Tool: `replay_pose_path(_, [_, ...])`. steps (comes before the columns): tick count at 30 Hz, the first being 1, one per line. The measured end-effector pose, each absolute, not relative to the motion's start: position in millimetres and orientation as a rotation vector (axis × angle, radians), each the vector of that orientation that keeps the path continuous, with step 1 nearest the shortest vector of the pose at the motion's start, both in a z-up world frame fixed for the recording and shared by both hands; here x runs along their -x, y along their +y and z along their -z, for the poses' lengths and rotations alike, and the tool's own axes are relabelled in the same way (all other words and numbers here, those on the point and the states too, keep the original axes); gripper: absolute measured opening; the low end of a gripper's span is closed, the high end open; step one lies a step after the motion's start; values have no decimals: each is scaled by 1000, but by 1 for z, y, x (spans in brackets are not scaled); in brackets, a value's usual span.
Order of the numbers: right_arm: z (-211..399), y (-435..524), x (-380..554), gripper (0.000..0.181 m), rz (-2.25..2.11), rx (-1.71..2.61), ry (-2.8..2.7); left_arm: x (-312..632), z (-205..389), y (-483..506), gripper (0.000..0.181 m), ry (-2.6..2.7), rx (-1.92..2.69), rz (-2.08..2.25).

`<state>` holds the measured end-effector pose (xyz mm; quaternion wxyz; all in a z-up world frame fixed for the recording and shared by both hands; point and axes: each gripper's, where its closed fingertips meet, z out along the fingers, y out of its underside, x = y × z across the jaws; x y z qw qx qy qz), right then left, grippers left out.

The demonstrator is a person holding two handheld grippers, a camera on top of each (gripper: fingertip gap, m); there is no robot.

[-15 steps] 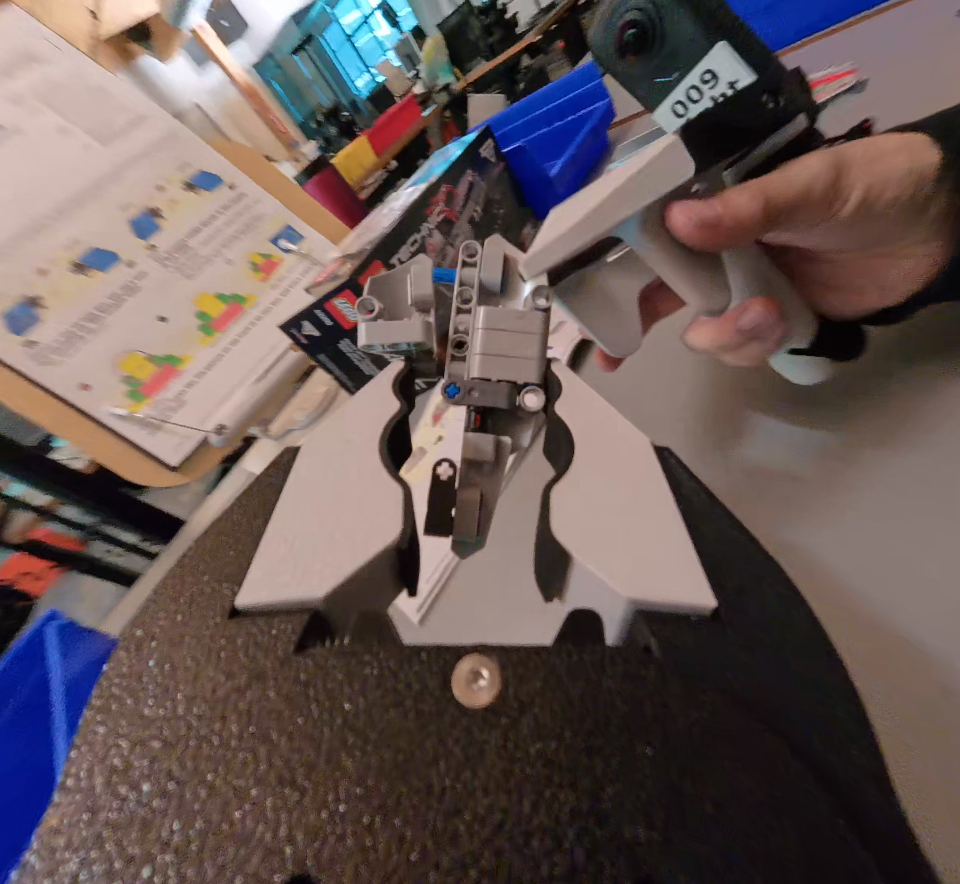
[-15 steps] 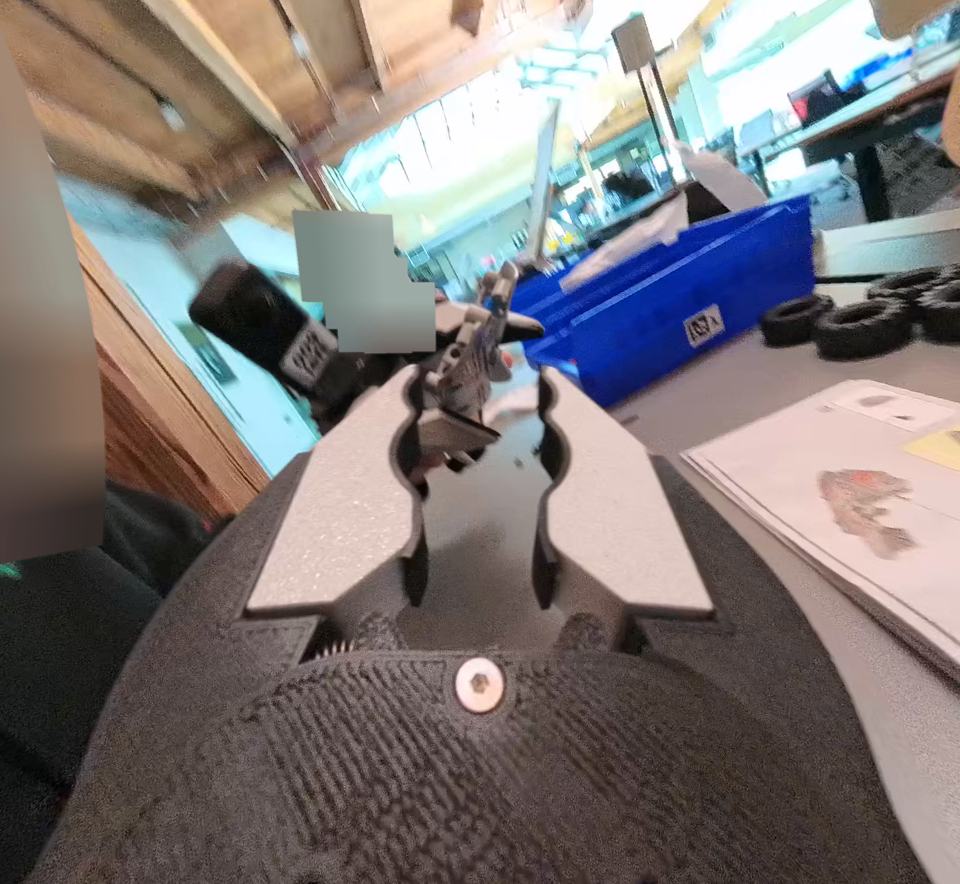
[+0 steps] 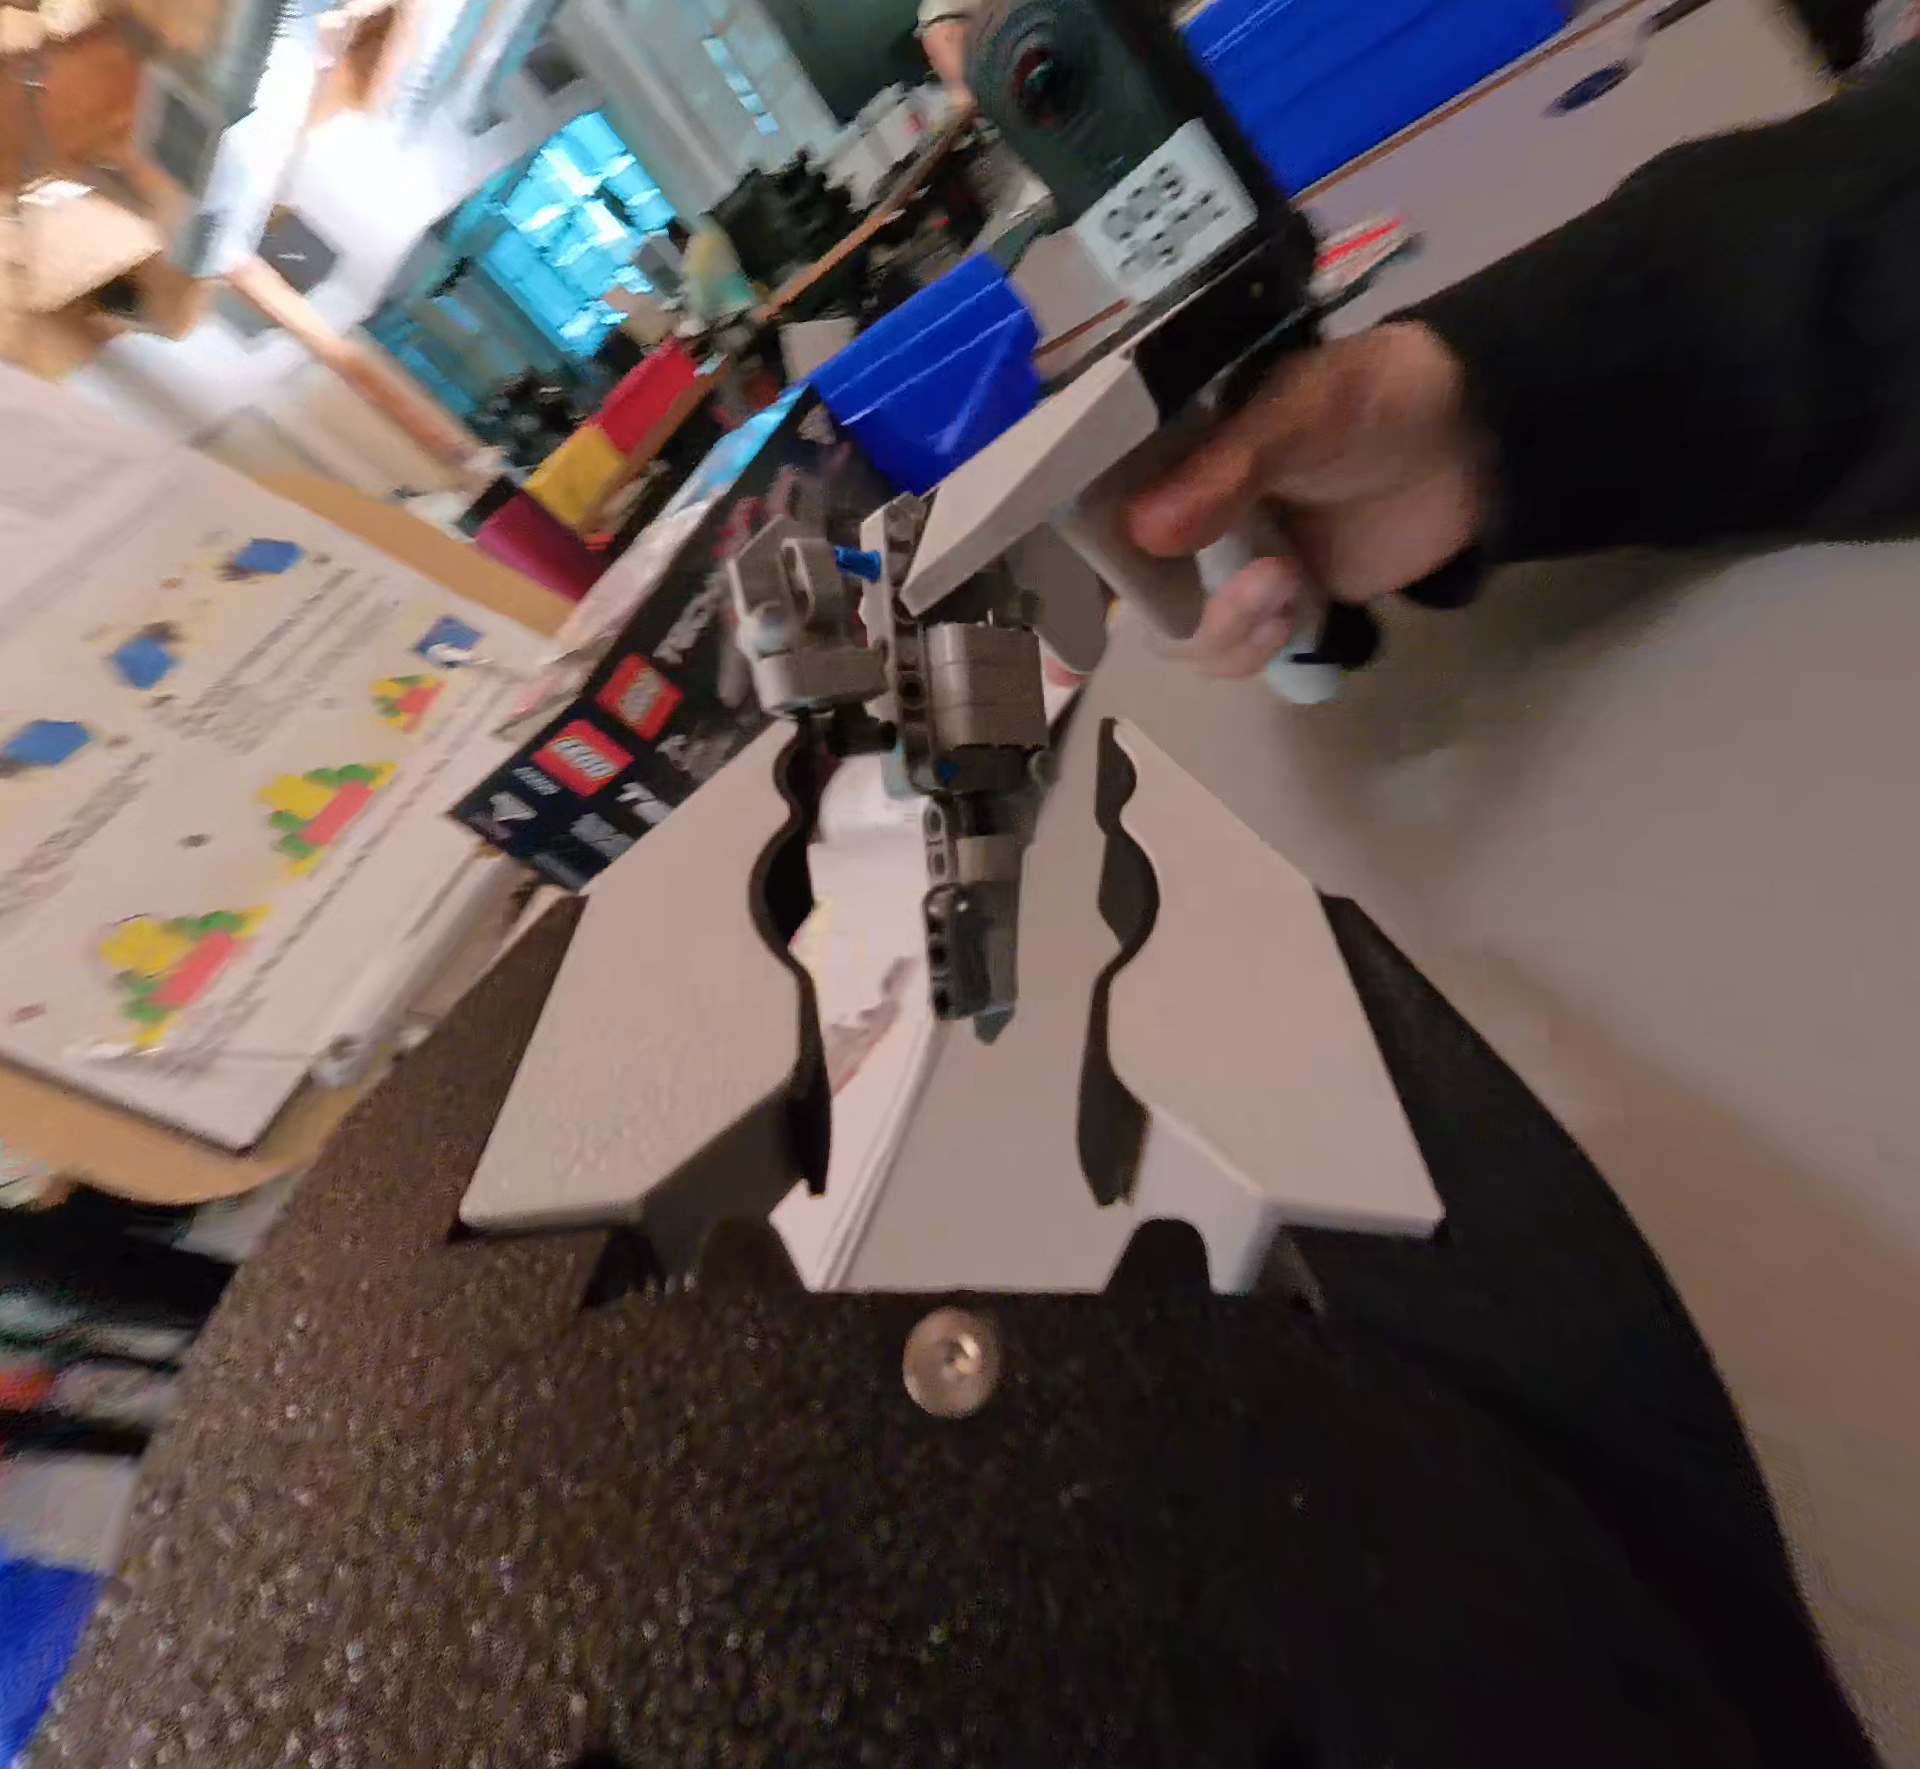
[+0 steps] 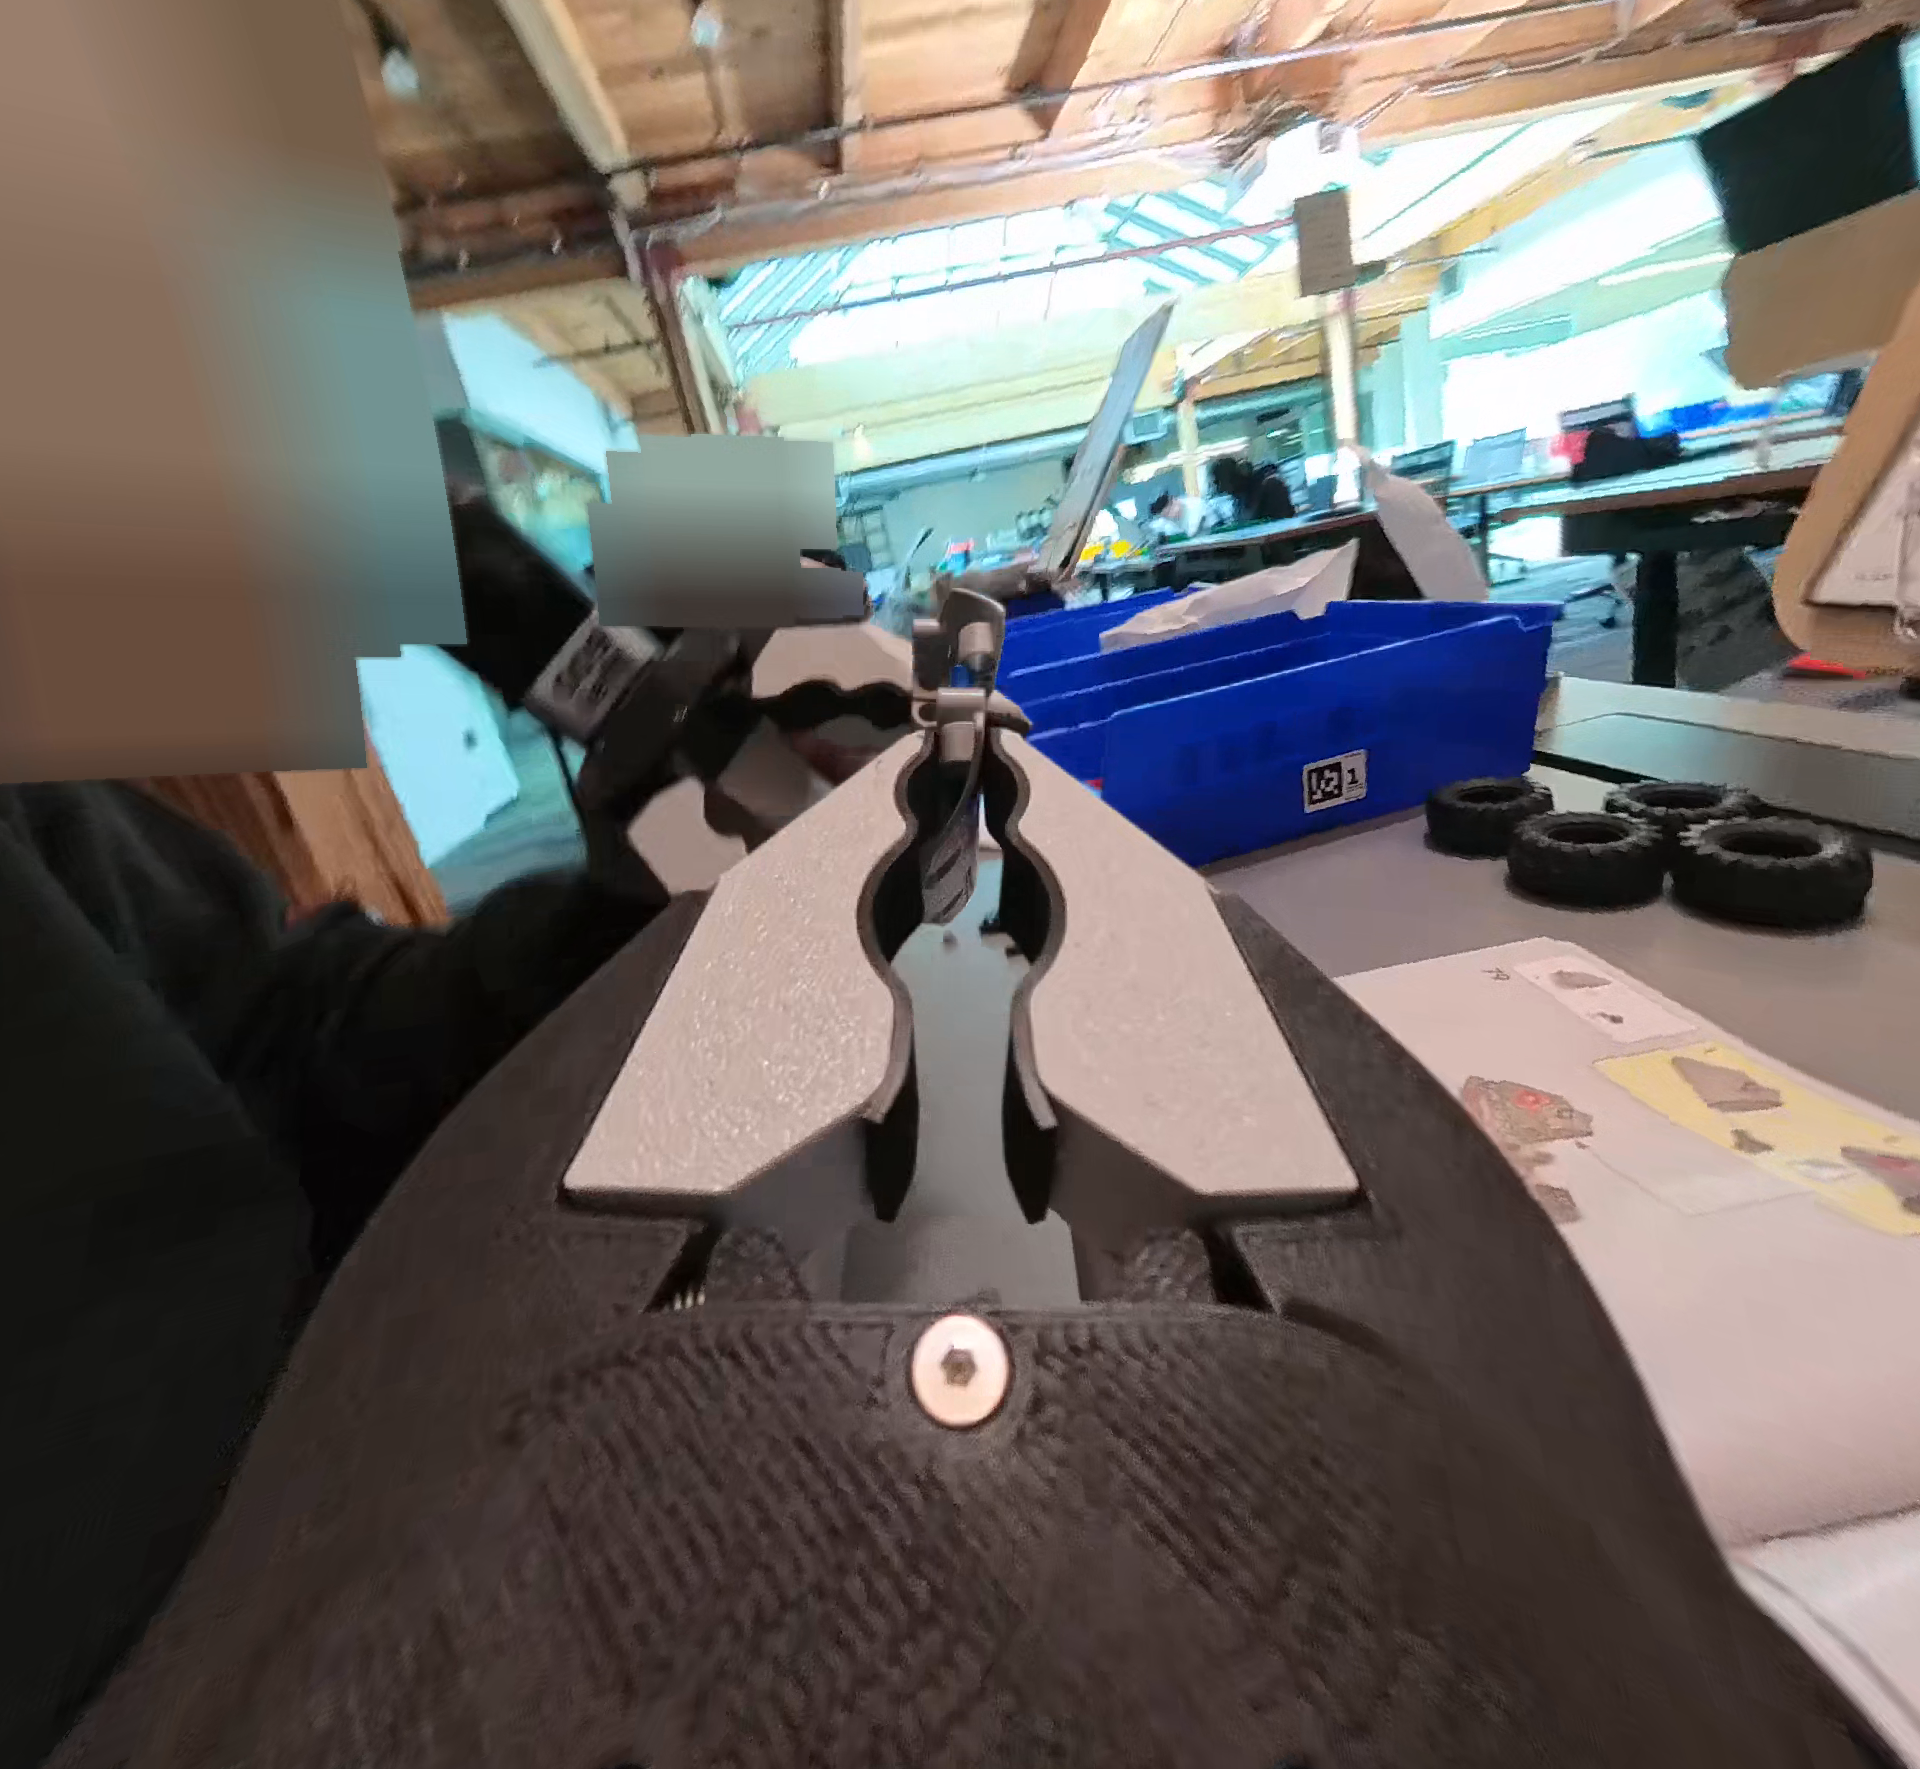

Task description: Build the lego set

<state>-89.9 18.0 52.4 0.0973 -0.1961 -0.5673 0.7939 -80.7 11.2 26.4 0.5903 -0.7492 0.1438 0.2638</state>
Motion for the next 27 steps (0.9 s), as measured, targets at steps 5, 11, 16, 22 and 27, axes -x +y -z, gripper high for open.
replay_pose_path(5, [-38, 10, 73, 6, -2226, 367, -1926, 67, -39, -1, 46, 258, 1777, -350])
replay_pose_path(11, [-27, -3, 62, 5, -2197, 302, -2053, 67, -25, 0, 23, 177, 1898, -265])
replay_pose_path(16, [-18, -10, 58, 6, -2178, 318, -2157, 64, -24, -3, 11, 186, 1914, -236])
replay_pose_path(22, [-18, -12, 57, 6, -2204, 328, -2171, 61, -26, -5, 7, 199, 1897, -197])
replay_pose_path(27, [-21, -11, 62, 7, -2257, 385, -2103, 59, -25, -7, 5, 196, 1882, -131])
